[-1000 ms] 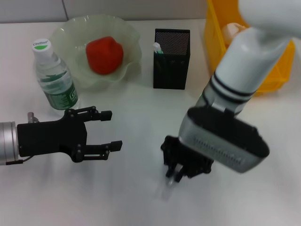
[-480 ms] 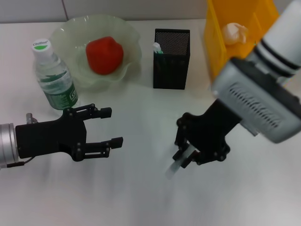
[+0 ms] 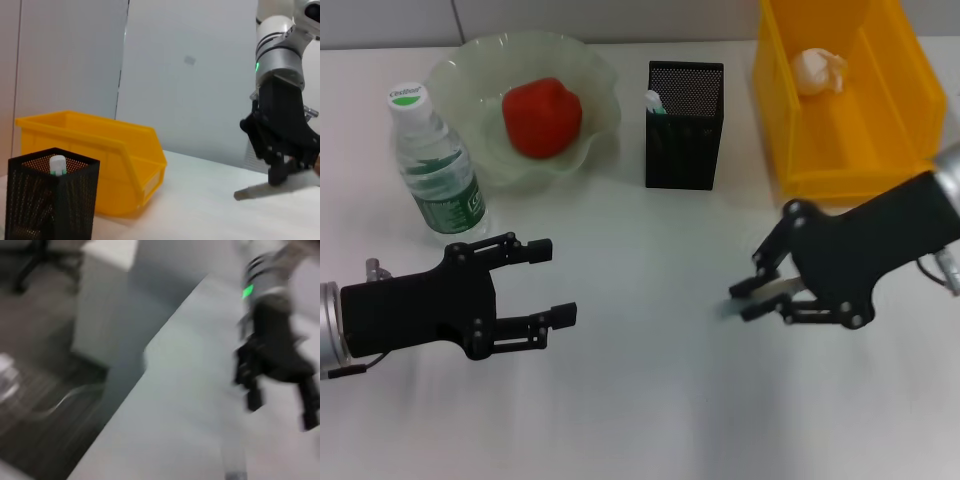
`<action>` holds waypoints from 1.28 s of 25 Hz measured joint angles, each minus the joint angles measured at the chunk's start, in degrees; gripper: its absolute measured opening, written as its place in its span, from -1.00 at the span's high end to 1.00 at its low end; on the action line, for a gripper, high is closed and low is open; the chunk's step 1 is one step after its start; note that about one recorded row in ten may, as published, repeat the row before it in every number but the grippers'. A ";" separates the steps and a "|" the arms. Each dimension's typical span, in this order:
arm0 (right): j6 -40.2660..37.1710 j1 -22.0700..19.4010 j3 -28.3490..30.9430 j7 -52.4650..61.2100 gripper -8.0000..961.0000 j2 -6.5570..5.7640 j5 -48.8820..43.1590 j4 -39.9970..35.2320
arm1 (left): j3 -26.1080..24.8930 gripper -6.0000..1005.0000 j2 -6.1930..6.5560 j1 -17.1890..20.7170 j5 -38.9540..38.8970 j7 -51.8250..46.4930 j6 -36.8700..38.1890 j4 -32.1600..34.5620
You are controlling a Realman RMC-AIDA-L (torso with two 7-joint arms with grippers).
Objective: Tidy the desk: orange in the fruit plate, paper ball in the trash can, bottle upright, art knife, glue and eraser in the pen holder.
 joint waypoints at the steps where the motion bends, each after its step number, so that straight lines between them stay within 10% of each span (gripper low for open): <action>1: 0.00 0.00 0.00 0.00 0.70 0.00 0.00 0.00 | 0.00 -0.62 0.00 0.00 0.00 0.00 0.00 0.00; 7: -1.04 -5.16 8.57 -2.36 0.71 -0.43 8.87 5.45 | 0.58 -0.62 -0.19 -0.25 -0.54 2.14 0.45 -2.08; 17: 0.35 -6.67 24.90 -14.77 0.71 -2.71 21.20 34.63 | 0.28 -0.62 -0.46 -0.52 -2.53 8.38 1.86 -7.70; 32: 16.85 -0.91 28.53 -3.48 0.71 -0.19 39.93 50.04 | -1.09 -0.62 -0.52 1.70 -8.32 13.39 2.10 -16.18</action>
